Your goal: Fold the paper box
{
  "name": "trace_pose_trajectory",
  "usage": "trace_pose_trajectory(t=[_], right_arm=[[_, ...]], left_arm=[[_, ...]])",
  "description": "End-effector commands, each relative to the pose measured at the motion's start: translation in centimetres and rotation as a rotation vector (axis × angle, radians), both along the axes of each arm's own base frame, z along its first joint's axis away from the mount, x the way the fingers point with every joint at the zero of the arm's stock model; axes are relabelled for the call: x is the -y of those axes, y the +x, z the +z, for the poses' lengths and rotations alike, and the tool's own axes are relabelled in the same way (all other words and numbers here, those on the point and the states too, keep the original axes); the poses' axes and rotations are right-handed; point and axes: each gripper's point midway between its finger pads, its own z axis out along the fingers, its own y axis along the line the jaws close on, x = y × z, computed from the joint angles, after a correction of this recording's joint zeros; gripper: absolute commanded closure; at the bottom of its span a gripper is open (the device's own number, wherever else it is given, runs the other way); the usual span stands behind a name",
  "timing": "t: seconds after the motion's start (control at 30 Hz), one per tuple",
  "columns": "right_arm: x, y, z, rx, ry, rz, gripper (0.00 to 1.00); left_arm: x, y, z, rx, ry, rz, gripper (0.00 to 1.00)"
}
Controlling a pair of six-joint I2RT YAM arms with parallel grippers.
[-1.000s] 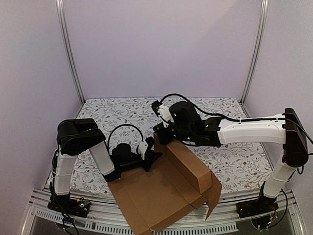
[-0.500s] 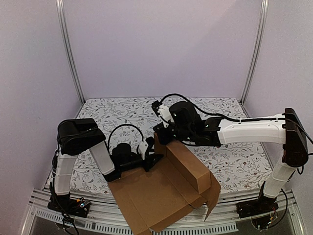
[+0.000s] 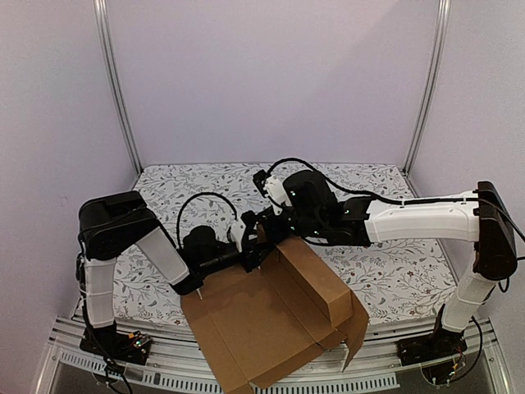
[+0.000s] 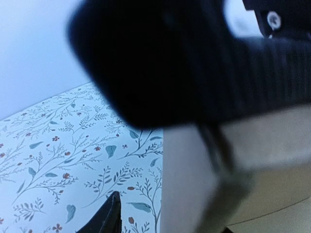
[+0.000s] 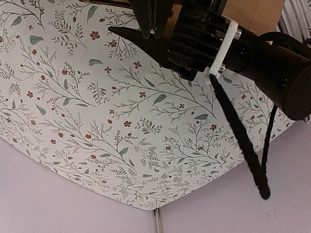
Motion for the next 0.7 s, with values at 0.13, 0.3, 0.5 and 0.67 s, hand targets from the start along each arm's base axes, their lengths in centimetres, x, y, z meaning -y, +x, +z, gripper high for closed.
trace_pose_trajectory(t=[0.13,0.3,0.5,0.67], right_arm=[[2.0,-1.5,-5.6,-0.096,-0.161,0.008,1.00],[2.0,-1.5,-5.5,-0.095,-0.157,0.005,1.00],[2.0,-1.6,-5.5,-0.099,-0.155,0.005,1.00],[2.0,-1.5,-5.6,-0.100,-0.152,0.003,1.00]], left_arm=[[-0.4,1.9,6.1,0.109,-0.132,0.005,0.58],[-0.4,1.9,7.4,0.120,-0.159,-0.014,0.64],[-0.5,1.4,8.4,0.125,-0.183,-0.029,0.72],[-0.6,1.2,8.9,0.131,-0.191,-0.035,1.00]])
